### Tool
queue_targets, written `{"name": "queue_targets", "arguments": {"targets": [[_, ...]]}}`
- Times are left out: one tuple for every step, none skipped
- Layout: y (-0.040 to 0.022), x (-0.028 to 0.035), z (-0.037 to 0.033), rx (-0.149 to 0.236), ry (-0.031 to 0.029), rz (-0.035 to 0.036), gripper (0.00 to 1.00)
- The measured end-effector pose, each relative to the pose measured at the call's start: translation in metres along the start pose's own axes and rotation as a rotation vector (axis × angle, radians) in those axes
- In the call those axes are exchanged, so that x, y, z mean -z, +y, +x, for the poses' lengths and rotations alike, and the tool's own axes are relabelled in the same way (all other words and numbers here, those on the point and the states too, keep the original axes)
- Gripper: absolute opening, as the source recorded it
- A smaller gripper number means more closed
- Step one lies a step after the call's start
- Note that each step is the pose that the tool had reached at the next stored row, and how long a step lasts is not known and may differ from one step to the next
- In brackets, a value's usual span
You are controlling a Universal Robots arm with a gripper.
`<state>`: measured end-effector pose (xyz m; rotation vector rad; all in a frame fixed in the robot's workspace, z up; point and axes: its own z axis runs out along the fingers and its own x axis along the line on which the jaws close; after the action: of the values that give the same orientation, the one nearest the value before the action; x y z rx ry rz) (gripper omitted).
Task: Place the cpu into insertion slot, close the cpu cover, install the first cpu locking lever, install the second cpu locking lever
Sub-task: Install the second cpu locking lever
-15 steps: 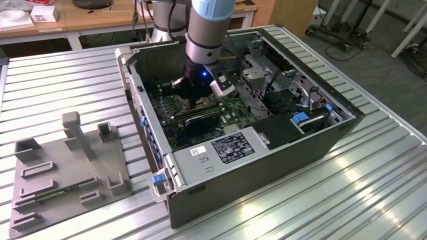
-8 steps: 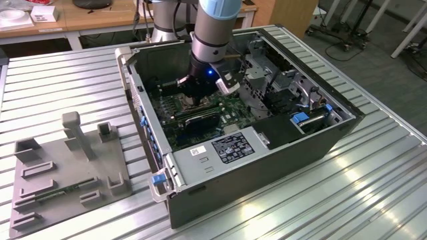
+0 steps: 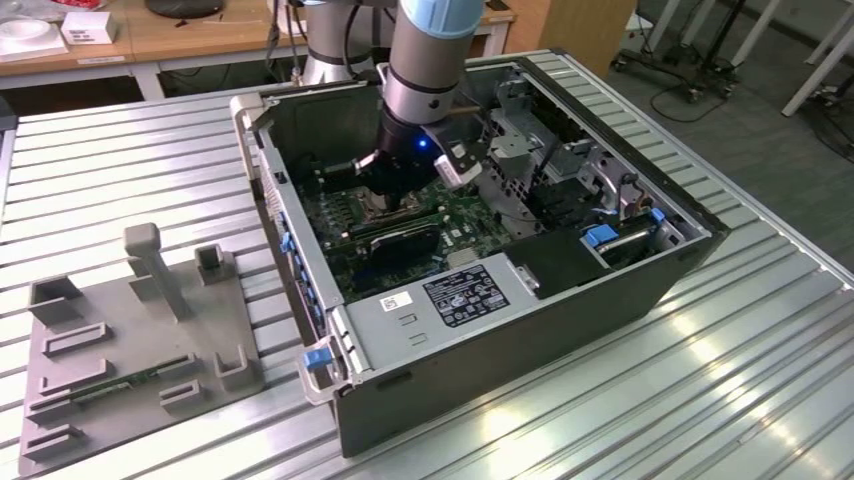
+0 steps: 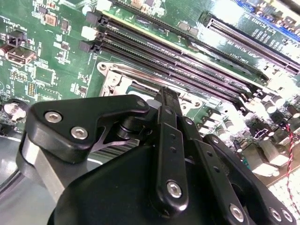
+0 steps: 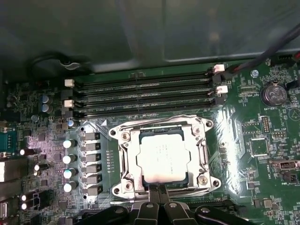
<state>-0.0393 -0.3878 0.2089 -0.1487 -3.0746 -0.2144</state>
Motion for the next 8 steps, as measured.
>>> {"name": "queue_targets", "arguments": {"targets": [[0.0005, 0.0009, 0.0, 0.0, 0.0002, 0.0001, 0.11], [0.001, 0.0021, 0.0001, 0.0, 0.0005, -0.0001, 0.11], [0.0016, 0.0039, 0.0002, 0.0, 0.0008, -0.0001, 0.11], [0.0022, 0.0062, 0.0004, 0.0, 0.001, 0.0, 0.11], [0.0028, 0.0083, 0.0005, 0.0, 0.001, -0.0002, 0.11], [0.0034, 0.0106, 0.0007, 0.0, 0.0012, -0.0002, 0.11], [0.0039, 0.0129, 0.0009, 0.0, 0.0016, 0.0, 0.11], [0.0043, 0.0155, 0.001, 0.0, 0.002, 0.0, 0.11]]}}
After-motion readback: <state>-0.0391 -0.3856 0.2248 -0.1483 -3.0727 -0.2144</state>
